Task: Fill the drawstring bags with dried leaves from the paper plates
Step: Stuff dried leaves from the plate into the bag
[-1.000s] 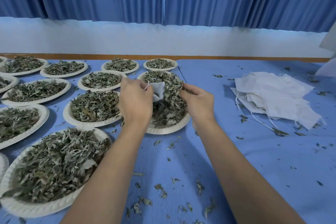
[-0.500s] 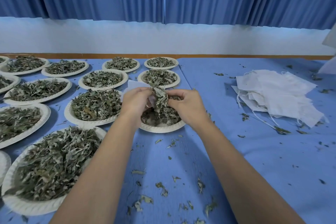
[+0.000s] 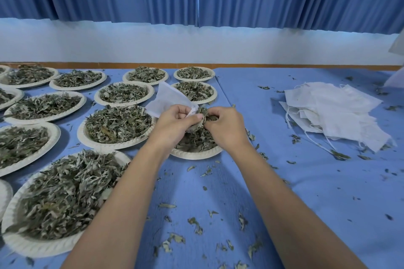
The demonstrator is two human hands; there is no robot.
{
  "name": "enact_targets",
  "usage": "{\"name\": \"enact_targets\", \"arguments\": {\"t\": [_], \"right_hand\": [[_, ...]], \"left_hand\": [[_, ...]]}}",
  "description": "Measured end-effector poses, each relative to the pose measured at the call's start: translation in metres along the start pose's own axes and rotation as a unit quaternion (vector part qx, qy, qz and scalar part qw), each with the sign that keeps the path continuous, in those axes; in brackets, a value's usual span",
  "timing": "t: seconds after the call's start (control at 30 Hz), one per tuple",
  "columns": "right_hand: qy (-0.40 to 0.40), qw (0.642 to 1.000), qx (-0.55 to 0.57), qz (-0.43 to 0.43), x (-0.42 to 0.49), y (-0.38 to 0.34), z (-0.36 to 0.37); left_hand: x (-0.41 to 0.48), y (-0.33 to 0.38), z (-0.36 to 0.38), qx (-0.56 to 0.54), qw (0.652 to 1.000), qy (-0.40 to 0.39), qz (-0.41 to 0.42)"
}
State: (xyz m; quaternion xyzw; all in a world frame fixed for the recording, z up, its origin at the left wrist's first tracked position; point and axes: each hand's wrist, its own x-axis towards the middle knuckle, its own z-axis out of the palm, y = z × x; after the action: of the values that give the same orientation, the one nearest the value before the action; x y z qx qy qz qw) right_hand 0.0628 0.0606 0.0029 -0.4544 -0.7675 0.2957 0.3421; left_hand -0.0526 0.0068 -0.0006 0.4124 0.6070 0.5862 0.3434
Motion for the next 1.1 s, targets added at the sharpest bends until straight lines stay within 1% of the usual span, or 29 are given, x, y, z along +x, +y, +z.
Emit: {"name": "enact_targets", "arguments": {"t": [0.07,0.13,0.3,0.43,0.53,0.63,0.73,0.8,0.87,0.9,1.0,1.1], "right_hand": [[-0.001,1.000,0.002,0.004,-0.001,0.000,-0.001],[-0.006,1.000,0.019,0.020,-0.001,0.000,-0.001],[-0.036,0.989,0.120,0.079,0.001,-0.006,-0.003],[-0.082,0.973,0.188,0.109,0.002,-0.013,-0.006],[-0.075,0.966,0.214,0.121,0.003,-0.013,-0.007],[-0.048,0.972,0.203,0.107,0.003,-0.009,-0.005],[-0.023,0.980,0.174,0.091,0.003,-0.009,-0.003],[-0.014,0.978,0.185,0.095,0.003,-0.009,-0.003],[-0.013,0.972,0.206,0.109,0.002,-0.010,-0.001],[-0.017,0.971,0.211,0.113,0.001,-0.011,0.001],[-0.029,0.965,0.234,0.113,-0.004,-0.018,0.002],[-0.023,0.954,0.268,0.128,-0.005,-0.021,0.001]], "left_hand": [[0.000,-0.001,-0.001,-0.005,1.000,0.002,-0.005],[0.001,-0.002,-0.002,0.015,1.000,0.010,-0.002],[0.002,-0.005,0.001,0.100,0.991,0.062,0.063],[0.003,-0.006,0.005,0.129,0.975,0.130,0.124],[0.000,-0.007,0.008,0.152,0.965,0.163,0.141],[-0.001,-0.005,0.009,0.131,0.971,0.147,0.137],[-0.001,-0.001,0.008,0.090,0.988,0.081,0.099],[-0.003,0.001,0.006,0.137,0.985,0.031,0.099],[-0.005,0.001,0.005,0.194,0.975,0.008,0.110],[-0.006,0.001,0.005,0.209,0.970,0.013,0.121],[-0.007,0.001,0.006,0.227,0.960,0.062,0.152],[-0.007,-0.001,0.008,0.235,0.956,0.086,0.152]]}}
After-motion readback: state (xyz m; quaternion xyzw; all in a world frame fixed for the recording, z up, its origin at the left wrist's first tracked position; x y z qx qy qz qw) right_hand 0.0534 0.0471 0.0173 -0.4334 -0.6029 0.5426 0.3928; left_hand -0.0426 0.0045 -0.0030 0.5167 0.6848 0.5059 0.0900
